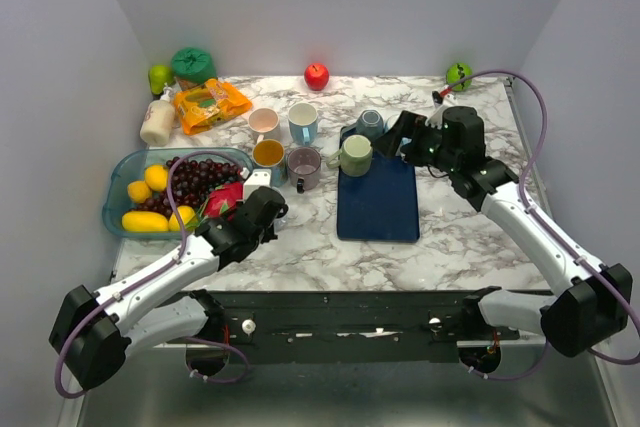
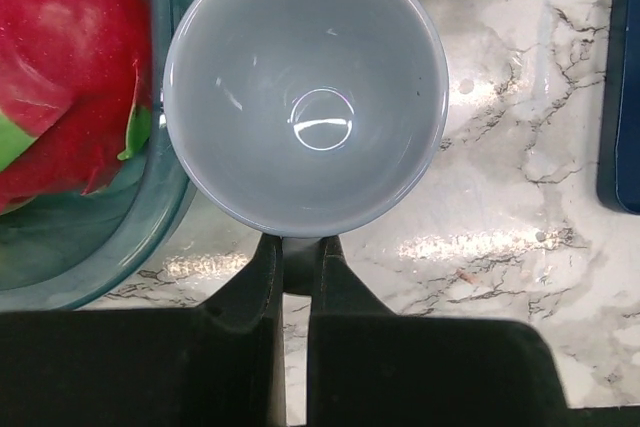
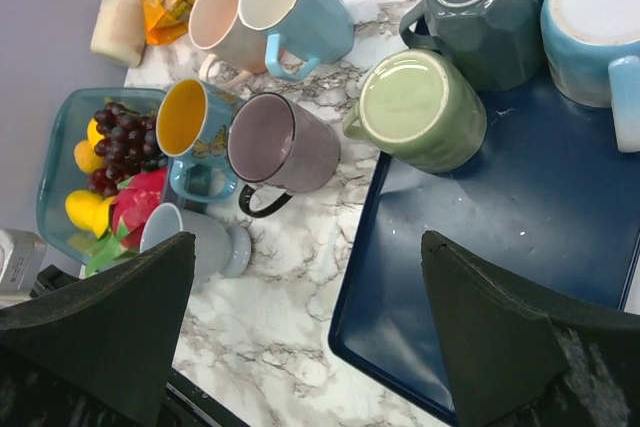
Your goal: Turn the mug right side up
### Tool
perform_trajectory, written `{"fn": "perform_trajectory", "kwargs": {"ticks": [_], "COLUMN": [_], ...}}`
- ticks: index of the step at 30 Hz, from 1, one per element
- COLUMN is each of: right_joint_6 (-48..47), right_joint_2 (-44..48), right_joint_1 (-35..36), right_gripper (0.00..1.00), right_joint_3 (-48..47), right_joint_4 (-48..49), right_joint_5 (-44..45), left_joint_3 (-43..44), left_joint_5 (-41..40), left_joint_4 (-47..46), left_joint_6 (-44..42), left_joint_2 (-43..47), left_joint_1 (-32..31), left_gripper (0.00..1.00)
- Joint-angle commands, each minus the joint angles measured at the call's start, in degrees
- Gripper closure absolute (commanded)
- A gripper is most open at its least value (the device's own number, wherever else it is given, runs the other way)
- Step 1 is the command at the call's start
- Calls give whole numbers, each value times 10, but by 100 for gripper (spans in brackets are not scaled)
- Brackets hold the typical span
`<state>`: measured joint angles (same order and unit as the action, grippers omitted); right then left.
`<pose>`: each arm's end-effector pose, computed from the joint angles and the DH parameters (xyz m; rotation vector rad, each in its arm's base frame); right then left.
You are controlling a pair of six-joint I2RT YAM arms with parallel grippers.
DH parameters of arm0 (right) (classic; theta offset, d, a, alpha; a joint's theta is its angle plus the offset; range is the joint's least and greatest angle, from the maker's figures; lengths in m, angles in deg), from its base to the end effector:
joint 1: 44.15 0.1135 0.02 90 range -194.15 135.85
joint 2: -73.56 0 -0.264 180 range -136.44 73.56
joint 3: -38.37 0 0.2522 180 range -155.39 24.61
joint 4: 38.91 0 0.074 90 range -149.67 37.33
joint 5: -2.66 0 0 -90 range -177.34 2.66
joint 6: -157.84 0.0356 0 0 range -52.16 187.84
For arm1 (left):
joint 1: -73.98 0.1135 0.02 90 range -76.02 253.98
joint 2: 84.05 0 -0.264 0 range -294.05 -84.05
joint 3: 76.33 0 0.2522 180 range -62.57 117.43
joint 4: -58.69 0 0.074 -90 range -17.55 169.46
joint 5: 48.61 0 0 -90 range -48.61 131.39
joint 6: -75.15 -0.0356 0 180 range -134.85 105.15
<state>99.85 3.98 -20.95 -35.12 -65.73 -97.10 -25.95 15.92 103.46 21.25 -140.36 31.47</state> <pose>0.2550 0.1158 0.3356 0.0417 2.0515 0.7844 0.1516 -0.1182 0.2250 -0.0577 2.3467 -0.1201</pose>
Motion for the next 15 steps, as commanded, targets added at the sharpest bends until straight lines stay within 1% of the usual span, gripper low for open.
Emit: {"fn": "perform_trajectory", "kwargs": {"ticks": [1,2,4,5,7,8,11,13,14,15], "right_joint_6": [-6,-5,3,7,16,21,38,48,51,53], "right_joint_2": [-12,-15,-22,-26,-40,-45,-72,-90,-95,-100], "right_joint_1": [3,4,8,11,20,25,41,47,50,52], "right_gripper": [1,2,3,4,4,5,5,5,5,5], "right_joint_3": [3,7,13,13,12,6,-11,-14,-16,-20], "right_joint_4": [-14,-15,-24,-28,-41,-48,-77,-86,-87,-87], "right_joint_5": [23,30,60,70,94,111,149,157,165,170], "left_joint_3": [-8,-12,-17,-23,-28,-33,-38,-38,-35,-33], "left_joint_5": [-52,-54,-60,-63,-64,-63,-56,-51,-51,-51], "left_joint_4": [-53,-52,-53,-55,-59,-65,-77,-79,-79,-77], "left_joint_6": [21,23,24,23,22,21,19,18,18,18], "left_joint_2": [13,13,14,14,15,14,16,16,16,18], "left_joint_1": [1,1,1,1,1,1,1,1,1,1], "left_gripper": [100,99,89,80,72,67,56,51,44,41]}}
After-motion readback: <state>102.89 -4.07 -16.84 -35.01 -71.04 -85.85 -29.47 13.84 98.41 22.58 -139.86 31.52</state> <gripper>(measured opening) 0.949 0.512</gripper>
